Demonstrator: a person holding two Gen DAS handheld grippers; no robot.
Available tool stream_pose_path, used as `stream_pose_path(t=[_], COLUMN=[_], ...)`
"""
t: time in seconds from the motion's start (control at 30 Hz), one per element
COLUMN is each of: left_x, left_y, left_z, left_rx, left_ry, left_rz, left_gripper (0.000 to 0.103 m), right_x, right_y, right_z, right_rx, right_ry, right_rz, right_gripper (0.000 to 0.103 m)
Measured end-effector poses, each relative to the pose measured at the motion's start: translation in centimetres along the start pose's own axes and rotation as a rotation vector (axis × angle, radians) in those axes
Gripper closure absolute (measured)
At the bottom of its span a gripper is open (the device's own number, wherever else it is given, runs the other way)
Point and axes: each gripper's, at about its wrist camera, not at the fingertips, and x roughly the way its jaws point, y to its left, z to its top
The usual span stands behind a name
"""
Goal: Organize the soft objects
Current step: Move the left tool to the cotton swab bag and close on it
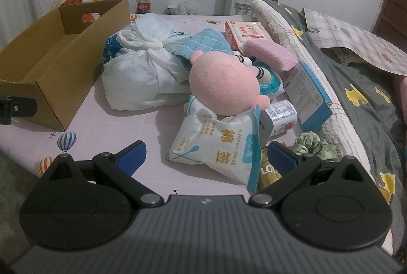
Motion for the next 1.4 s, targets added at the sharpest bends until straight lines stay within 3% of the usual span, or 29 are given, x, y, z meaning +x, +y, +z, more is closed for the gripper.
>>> stream_pose_path(t=[0.27,0.63,0.97,1.17,1.4], left_x=[0.0,-0.7,-0.1,1.0,3.0], left_y=[-0.9,-5.9,-11.1,-15.4,-21.2], left_z=[-0.4,-1.1,-0.5,-0.8,-3.4], left_rx=[0.029,0.107,0.263,0.476,0.912], left_ry=[-0.01,-0.075,-0.15,-0.183,-0.281], left_rz=[-0.031,-0.227,-0.358,-0.386,-0.368], left_gripper=[0.0,0.0,0.001,0.004,0.004], right_x=[0.2,0.0,1.2,2.4,4.1], right_y=[-1.8,-8.3,-12.9,-14.3,-15.7], right_z=[-0.7,-3.9,-4.8,-4.7,-5.0], right_rx=[0.053,0.192,0.389,0.445,0.497], right_ry=[-0.005,-0.067,-0.127,-0.135,-0.118], right_rz=[0.002,0.005,0.116,0.181,0.185], right_gripper=[0.001,0.001,0.002,0.007,0.007])
